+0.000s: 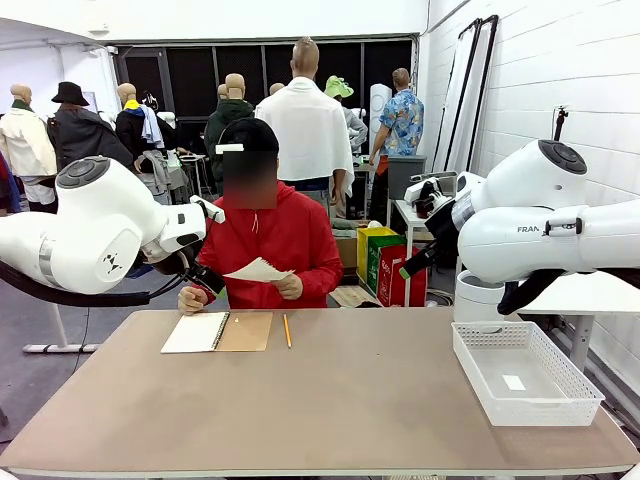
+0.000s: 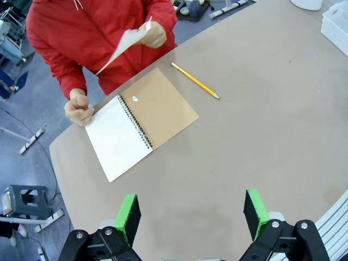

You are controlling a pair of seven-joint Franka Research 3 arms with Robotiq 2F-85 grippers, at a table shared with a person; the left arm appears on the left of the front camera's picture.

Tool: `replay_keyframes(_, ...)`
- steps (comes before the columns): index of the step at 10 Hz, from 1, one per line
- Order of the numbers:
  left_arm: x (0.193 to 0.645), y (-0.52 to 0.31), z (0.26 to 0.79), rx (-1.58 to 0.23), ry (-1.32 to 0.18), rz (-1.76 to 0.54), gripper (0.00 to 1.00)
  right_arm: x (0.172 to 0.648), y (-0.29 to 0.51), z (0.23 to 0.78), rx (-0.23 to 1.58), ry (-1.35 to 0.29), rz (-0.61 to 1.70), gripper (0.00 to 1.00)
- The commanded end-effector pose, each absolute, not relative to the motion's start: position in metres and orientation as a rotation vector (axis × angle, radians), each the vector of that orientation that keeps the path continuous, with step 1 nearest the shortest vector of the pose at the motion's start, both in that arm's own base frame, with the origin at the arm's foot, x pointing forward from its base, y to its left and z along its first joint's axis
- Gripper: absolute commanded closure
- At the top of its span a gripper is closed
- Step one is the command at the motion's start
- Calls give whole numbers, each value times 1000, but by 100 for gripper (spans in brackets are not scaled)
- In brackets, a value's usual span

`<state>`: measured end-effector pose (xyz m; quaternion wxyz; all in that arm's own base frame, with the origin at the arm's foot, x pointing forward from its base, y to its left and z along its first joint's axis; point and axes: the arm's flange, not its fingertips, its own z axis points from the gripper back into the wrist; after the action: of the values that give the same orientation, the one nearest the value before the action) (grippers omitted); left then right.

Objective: Sort the paper based on its condition.
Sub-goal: If a person hands you a paper, place it in the Organizing basket , and if it's crumpled, put it in the Trash can.

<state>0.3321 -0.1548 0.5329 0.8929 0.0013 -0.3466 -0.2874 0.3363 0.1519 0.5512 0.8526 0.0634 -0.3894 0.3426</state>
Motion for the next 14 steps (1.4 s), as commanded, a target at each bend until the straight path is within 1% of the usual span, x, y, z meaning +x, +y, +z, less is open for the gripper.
replay_keyframes(1, 332, -155, 533, 4, -718, -596, 0, 336, 151, 550, 137, -816, 720, 0)
replay_keyframes(12, 332, -155, 533, 4, -718, -596, 0, 336, 152, 551, 133, -819, 721, 0)
replay_keyframes(14, 332, -155, 533, 4, -718, -596, 0, 351, 157, 555, 169, -739, 646, 0)
